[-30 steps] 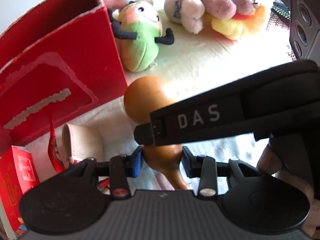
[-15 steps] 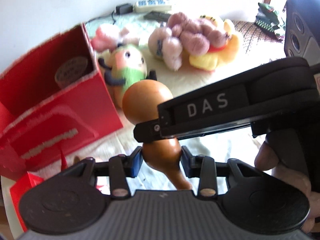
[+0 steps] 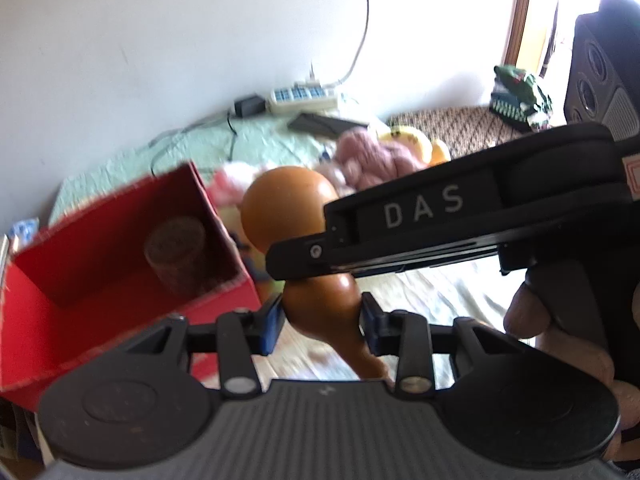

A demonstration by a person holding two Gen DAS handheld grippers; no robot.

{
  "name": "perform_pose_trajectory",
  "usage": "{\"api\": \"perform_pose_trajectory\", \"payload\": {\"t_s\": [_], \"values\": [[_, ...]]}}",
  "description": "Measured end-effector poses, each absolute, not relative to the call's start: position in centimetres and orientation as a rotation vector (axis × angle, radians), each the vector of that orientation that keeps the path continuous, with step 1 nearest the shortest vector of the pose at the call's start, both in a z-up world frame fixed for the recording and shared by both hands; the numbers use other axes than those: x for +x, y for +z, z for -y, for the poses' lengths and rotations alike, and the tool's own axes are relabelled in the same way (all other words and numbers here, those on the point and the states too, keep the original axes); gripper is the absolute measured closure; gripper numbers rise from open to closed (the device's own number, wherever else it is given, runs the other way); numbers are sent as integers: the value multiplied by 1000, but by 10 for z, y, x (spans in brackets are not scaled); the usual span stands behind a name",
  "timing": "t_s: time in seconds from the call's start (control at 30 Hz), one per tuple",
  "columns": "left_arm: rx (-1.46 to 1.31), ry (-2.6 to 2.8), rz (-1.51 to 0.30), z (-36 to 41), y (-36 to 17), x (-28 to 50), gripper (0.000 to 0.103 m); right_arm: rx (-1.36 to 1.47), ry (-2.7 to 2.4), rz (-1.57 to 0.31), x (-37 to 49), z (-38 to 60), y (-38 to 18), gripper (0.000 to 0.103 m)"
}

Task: Organize objects
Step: 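Lift the orange gourd off the bed with the right gripper, then carry the gourd with the right gripper over the red box opening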

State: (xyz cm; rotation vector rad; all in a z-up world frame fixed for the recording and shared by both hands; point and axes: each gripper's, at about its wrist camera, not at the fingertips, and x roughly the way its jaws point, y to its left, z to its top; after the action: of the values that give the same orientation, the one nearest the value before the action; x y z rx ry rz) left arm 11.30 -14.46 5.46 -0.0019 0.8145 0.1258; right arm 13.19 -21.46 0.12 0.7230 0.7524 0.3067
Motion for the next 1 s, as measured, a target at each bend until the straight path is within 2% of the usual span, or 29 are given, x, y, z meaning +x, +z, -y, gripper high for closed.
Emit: {"api": "perform_pose_trajectory", "payload": {"t_s": [0.33, 0.57, 1.0], "values": [[-3, 186, -764, 85, 79, 122, 66, 604, 350, -707, 179, 175, 37, 68], [-10, 236, -787, 42, 85, 130, 66, 591, 384, -760, 228, 141, 36, 68], [-82, 287, -941, -36, 32, 152, 66, 549, 401, -910, 293, 89, -7, 69]]}}
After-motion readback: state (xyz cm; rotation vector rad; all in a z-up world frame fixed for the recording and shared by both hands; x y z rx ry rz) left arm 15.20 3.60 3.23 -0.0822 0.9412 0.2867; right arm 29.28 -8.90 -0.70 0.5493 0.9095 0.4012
